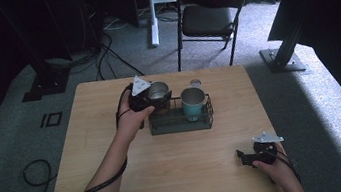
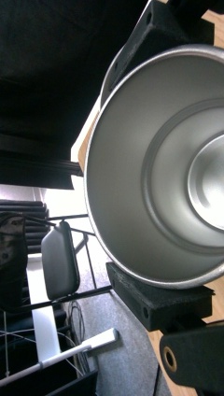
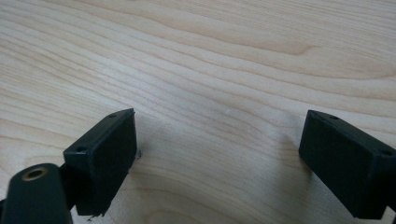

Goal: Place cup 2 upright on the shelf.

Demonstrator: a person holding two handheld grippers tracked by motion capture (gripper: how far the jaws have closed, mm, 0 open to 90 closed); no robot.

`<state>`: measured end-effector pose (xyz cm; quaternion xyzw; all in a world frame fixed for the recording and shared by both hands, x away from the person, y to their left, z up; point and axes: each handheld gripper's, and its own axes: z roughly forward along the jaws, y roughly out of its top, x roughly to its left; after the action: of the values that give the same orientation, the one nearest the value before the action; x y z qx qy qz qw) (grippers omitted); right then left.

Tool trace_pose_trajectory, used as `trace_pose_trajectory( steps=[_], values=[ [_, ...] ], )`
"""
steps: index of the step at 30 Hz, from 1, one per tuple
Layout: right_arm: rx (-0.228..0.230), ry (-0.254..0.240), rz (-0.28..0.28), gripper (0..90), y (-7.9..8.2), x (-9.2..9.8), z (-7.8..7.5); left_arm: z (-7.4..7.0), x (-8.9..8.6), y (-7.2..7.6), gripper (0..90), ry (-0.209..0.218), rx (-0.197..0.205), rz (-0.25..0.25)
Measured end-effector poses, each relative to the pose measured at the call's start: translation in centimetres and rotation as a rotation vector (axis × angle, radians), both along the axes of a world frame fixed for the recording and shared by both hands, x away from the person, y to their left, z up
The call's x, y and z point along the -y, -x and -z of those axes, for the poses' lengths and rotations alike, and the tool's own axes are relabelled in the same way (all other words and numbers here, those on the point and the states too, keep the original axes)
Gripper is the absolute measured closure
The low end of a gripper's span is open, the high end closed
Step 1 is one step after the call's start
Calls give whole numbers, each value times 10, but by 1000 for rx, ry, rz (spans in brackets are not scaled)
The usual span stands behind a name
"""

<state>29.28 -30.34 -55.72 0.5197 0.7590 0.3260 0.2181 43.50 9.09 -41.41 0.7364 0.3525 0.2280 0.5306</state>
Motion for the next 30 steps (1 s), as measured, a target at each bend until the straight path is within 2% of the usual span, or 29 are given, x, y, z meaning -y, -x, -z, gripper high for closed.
trace_pose_trajectory(
  steps=[10,16,19,24,30],
  values=[
    [0,0,-1,110,0,0,0,26,9,-7,139,-12,-38,-28],
    [0,0,0,110,0,0,0,38,13,-6,139,-11,-35,-48],
    [0,0,0,110,0,0,0,44,15,-5,139,-25,-36,-55],
    [0,0,0,110,0,0,0,54,20,-4,139,-44,-39,-56],
    [0,0,0,110,0,0,0,63,24,-6,139,-45,-46,-49]
  ],
)
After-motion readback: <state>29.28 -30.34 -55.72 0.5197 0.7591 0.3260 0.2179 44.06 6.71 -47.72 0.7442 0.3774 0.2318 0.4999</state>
